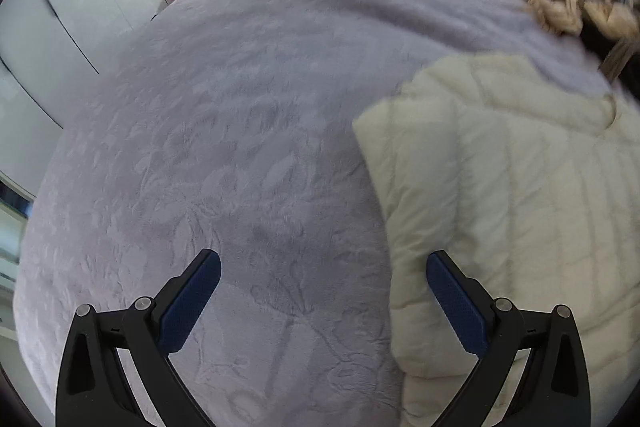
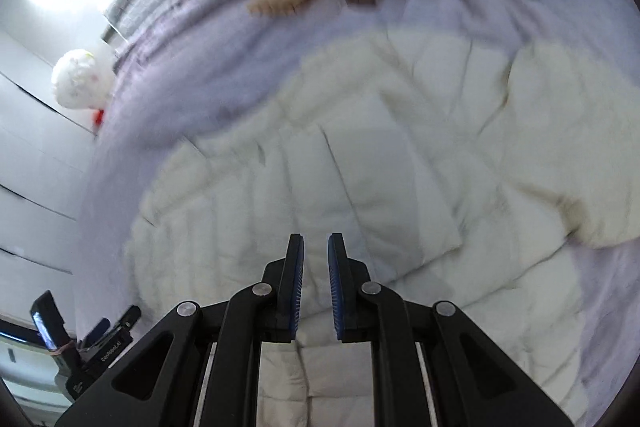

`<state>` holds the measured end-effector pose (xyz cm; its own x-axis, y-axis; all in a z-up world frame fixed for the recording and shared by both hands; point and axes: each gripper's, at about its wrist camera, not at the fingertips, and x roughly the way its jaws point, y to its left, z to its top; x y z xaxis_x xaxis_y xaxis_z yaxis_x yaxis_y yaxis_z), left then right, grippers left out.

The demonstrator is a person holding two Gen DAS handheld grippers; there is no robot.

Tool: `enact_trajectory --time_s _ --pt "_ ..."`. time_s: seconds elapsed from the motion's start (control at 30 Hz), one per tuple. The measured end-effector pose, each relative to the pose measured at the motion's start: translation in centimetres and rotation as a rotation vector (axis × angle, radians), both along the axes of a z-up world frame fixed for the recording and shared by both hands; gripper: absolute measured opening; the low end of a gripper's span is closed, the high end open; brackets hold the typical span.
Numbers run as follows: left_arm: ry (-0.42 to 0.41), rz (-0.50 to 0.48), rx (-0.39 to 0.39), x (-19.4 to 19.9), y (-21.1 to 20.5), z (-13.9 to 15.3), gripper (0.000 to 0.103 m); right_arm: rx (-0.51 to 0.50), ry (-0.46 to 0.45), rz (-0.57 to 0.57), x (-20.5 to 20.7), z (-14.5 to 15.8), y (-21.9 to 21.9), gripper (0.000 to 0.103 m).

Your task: Fold large clothes

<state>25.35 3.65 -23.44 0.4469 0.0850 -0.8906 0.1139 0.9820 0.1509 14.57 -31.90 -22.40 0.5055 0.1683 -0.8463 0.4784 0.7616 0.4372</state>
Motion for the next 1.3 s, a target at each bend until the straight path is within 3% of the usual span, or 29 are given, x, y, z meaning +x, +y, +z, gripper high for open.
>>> enact_trajectory --time_s 0.1,0.17,0.37,0.53,0.57,0.63,0.67,0.7,0.87,0.97,1.13,1.2,1.3 --pt "0.018 -0.011 0.022 0.0 -0.2 -1.1 0.103 0.065 0.078 -0.02 -0.4 -2.9 -0.5 0.014" --pt "0.016 -0.009 0.018 0.0 -0.1 -0.9 0.103 0.088 0.078 -0.028 -1.3 -3.5 -0.6 0.014" --pt "-0.005 -0.04 -0.068 -1.7 0.0 2.7 0.103 0.122 -0.03 -0.015 -3.8 0.2 -1.0 0.014" --pt "-0.018 -0.105 -0.107 -4.6 -1.5 5.8 0.103 0.176 -0.023 0.002 -6.2 1.7 -1.2 0.015" --pt "-0.013 -0.115 -0.111 -5.0 -1.9 6.2 0.103 0.178 -0.016 -0.001 -6.8 1.8 -1.3 0.019" --pt "0.007 -0.131 -0.129 -6.1 -2.8 6.7 0.103 0.189 -0.006 -0.013 -8.7 1.9 -1.7 0.042" --pt "0.018 -0.137 -0.135 -6.7 -3.3 6.8 0.103 0.195 -0.003 -0.021 -9.0 1.8 -1.8 0.06" --pt "0.035 -0.143 -0.144 -7.2 -3.9 6.8 0.103 0.2 -0.003 -0.03 -9.7 1.8 -2.0 0.065" --pt "0.083 -0.168 -0.184 -9.4 -6.3 6.9 0.103 0.239 0.016 -0.091 -13.2 1.4 -4.0 0.067" --pt "0.105 -0.182 -0.201 -10.3 -7.9 6.9 0.103 0.274 0.007 -0.147 -15.4 1.1 -5.9 0.084" --pt "0.132 -0.217 -0.237 -11.3 -11.0 6.9 0.103 0.305 -0.016 -0.242 -18.8 0.2 -9.3 0.09" --pt "0.148 -0.244 -0.242 -11.7 -12.5 6.7 0.103 0.321 -0.02 -0.269 -20.1 -0.3 -10.6 0.103" --pt "0.174 -0.277 -0.252 -12.2 -14.8 6.1 0.103 0.309 -0.035 -0.301 -21.5 -0.7 -12.0 0.103"
